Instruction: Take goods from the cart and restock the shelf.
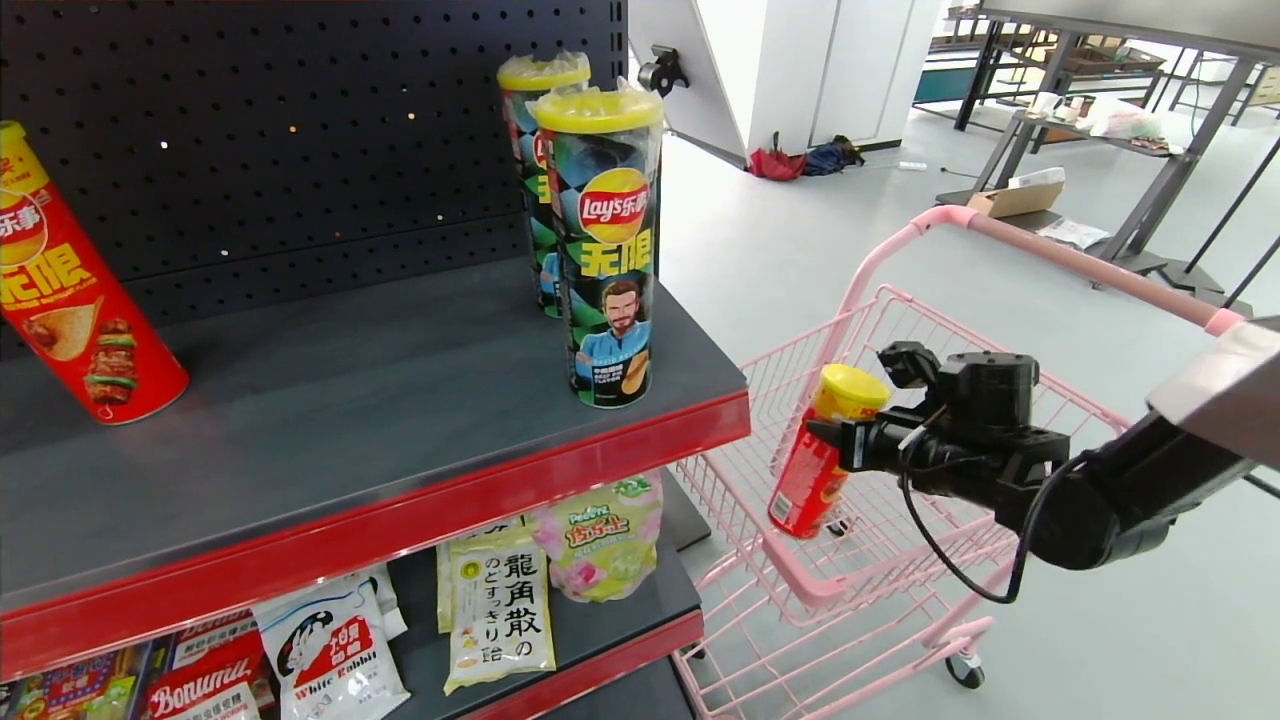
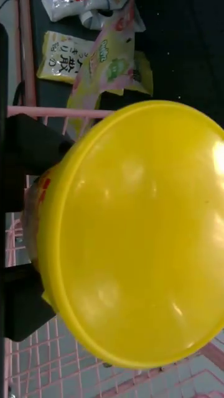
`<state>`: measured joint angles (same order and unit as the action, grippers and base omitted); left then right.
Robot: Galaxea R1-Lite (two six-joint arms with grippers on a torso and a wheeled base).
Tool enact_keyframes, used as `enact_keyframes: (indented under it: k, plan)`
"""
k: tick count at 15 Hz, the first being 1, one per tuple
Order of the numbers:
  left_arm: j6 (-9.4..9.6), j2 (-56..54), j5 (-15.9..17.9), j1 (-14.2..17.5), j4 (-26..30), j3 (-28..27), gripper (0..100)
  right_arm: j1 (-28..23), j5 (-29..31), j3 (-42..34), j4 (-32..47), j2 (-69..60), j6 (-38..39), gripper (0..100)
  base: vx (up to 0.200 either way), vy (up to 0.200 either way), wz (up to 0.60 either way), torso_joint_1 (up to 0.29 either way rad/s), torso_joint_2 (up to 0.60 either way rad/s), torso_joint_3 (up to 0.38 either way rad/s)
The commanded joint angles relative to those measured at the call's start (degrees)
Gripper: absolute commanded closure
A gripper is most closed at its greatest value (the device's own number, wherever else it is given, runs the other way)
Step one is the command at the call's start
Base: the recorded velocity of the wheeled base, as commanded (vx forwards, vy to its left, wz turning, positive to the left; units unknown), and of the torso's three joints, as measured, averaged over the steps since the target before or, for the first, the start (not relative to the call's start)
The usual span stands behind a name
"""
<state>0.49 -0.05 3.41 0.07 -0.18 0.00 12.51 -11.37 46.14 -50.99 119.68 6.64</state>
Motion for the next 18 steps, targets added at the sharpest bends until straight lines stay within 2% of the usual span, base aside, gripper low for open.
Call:
enact_keyframes:
  k: [1, 2, 3, 5, 7, 8, 10, 11, 12, 14, 18]
  plan:
    - [-0.05, 0.05, 0.01, 0.01, -0.08, 0.00, 0, -0.73, 2.76, 8.09, 15.84, -16.32, -2.07, 100, 0.000, 0.000, 0.00, 0.000, 0.00, 0.000]
    - [-0.05, 0.05, 0.01, 0.01, -0.08, 0.00, 0, -0.73, 2.76, 8.09, 15.84, -16.32, -2.07, 100, 0.000, 0.000, 0.00, 0.000, 0.00, 0.000]
    - [-0.05, 0.05, 0.01, 0.01, 0.01, 0.00, 0, -0.11, 8.21, 12.22, 27.61, -26.51, -3.30, 100, 0.000, 0.000, 0.00, 0.000, 0.00, 0.000]
    - [-0.05, 0.05, 0.01, 0.01, 0.01, 0.00, 0, 1.12, 18.41, 11.78, 38.16, -38.73, -6.73, 100, 0.000, 0.000, 0.00, 0.000, 0.00, 0.000]
    - [-0.05, 0.05, 0.01, 0.01, 0.01, 0.00, 0, 1.64, 17.61, 8.53, 47.21, -49.71, -8.31, 100, 0.000, 0.000, 0.00, 0.000, 0.00, 0.000]
    - [-0.05, 0.05, -0.07, 0.01, 0.01, 0.00, 0, 1.91, 18.84, 5.63, 53.45, -58.94, -8.58, 100, 0.000, 0.000, 0.00, 0.000, 0.00, 0.000]
    - [-0.05, 0.05, 0.01, 0.01, 0.01, 0.00, 0, 1.12, 21.57, -1.84, 61.10, -71.95, -10.69, 100, 0.000, 0.000, 0.00, 0.000, 0.00, 0.000]
    - [-0.05, 0.05, -0.07, -0.07, 0.01, 0.00, 0, 0.41, 22.45, -4.22, 61.80, -75.20, -11.13, 100, 0.000, 0.000, 0.00, 0.000, 0.00, 0.000]
    - [-0.05, 0.05, 0.01, 0.01, 0.01, 0.00, 0, -2.05, 23.68, -10.02, 62.24, -82.23, -12.44, 100, 0.000, 0.000, 0.00, 0.000, 0.00, 0.000]
    - [-0.05, 0.05, 0.01, 0.01, 0.01, 0.00, 0, -6.62, 23.68, -15.64, 62.33, -89.26, -15.78, 100, 0.000, 0.000, 0.00, 0.000, 0.00, 0.000]
    - [-0.05, 0.05, 0.01, 0.01, 0.01, 0.00, 0, -8.64, 23.68, -16.79, 63.03, -93.66, -16.40, 100, 0.000, 0.000, 0.00, 0.019, -0.07, -0.041]
